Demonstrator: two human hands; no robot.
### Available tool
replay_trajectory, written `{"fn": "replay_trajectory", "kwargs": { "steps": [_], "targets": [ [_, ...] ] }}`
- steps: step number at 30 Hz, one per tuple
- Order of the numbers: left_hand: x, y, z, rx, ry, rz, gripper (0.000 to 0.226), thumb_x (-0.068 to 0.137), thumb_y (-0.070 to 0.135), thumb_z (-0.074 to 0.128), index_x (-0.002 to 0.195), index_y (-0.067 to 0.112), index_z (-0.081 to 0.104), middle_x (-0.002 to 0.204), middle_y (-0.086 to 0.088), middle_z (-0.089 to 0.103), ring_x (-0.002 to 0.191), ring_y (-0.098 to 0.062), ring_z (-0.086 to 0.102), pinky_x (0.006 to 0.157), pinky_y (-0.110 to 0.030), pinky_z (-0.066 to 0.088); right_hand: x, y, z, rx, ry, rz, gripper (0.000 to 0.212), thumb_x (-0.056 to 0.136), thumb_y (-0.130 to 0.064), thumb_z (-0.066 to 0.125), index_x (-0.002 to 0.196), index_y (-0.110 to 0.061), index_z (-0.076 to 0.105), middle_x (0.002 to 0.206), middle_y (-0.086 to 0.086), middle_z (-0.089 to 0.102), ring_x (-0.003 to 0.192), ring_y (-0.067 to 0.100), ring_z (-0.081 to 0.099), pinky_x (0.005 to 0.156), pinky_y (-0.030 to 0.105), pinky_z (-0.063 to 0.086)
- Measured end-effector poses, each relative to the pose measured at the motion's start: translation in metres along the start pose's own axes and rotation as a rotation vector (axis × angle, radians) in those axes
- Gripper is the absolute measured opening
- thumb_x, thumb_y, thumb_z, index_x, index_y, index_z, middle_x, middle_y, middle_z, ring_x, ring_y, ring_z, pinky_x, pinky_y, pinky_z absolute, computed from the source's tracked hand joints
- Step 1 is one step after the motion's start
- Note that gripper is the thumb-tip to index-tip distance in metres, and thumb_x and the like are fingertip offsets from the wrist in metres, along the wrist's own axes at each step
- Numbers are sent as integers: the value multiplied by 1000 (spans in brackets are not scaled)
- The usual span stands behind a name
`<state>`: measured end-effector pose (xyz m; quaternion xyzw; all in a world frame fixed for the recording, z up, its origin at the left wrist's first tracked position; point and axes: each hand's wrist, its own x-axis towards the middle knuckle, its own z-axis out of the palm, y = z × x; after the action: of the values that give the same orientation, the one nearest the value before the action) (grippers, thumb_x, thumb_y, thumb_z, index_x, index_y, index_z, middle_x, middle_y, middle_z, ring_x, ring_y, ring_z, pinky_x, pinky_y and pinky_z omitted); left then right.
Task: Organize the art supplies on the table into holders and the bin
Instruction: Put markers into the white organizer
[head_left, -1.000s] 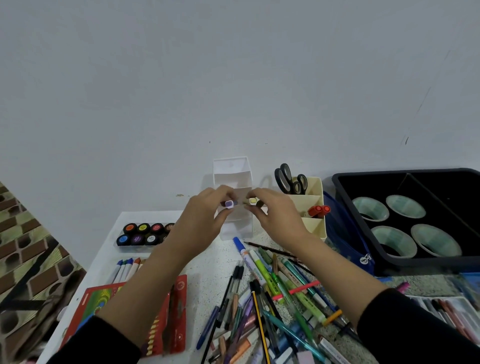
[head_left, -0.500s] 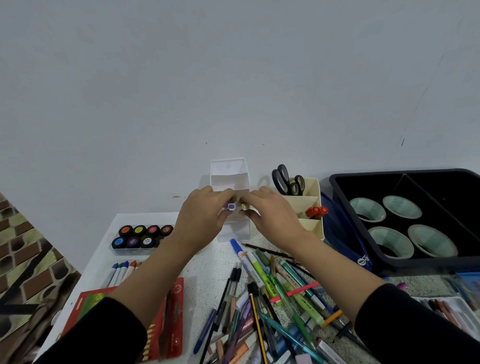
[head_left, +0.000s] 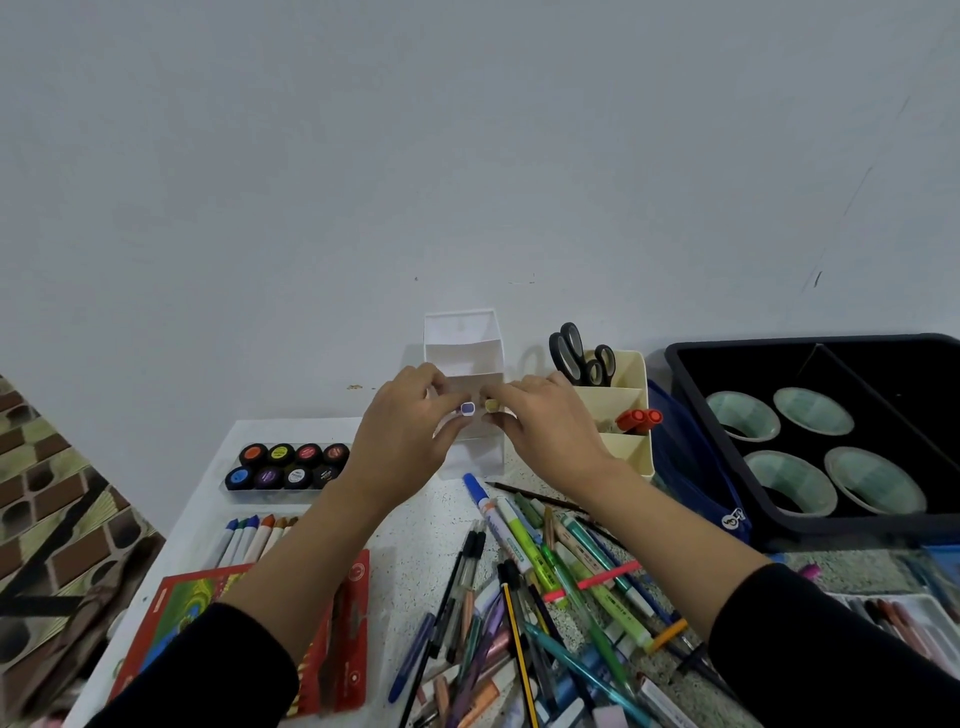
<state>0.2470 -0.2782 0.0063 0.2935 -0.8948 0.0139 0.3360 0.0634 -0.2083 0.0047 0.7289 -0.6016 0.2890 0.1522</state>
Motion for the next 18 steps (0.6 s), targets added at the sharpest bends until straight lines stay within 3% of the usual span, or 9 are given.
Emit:
{"fn": "replay_trajectory", "kwargs": {
  "steps": [4, 10, 15, 18],
  "targets": [
    [-4, 4, -5, -17, 16, -63, 22, 92, 39, 65, 106, 26, 76, 93, 2, 45, 75, -12, 39, 66, -29, 42, 5, -1, -1, 61, -31, 6, 13, 87, -14, 75, 98, -12, 68, 78, 4, 72, 61, 30, 62, 56, 30, 34],
    [-14, 2, -6, -71, -20, -243, 22, 98, 47, 55, 113, 40, 69, 106, 3, 32, 85, -12, 42, 73, -29, 47, 4, -2, 2, 136, -76, 39, 12, 95, -18, 66, 106, -14, 67, 91, 5, 73, 73, 31, 65, 57, 40, 50],
    [-17, -1, 2, -181, -113, -306, 27, 100, 53, 46, 121, 45, 62, 141, 2, 32, 102, -7, 49, 85, -32, 50, 4, -4, 3, 177, -117, 55, 20, 98, -18, 59, 117, -19, 66, 100, 4, 73, 83, 30, 67, 65, 42, 52],
    [-17, 0, 4, -297, -79, -286, 26, 101, 50, 48, 118, 42, 66, 119, 14, 53, 100, 3, 52, 88, -27, 49, 5, -5, 6, 220, -138, 60, 21, 100, -20, 56, 119, -20, 65, 102, 5, 73, 85, 30, 67, 68, 44, 52]
  ]
}}
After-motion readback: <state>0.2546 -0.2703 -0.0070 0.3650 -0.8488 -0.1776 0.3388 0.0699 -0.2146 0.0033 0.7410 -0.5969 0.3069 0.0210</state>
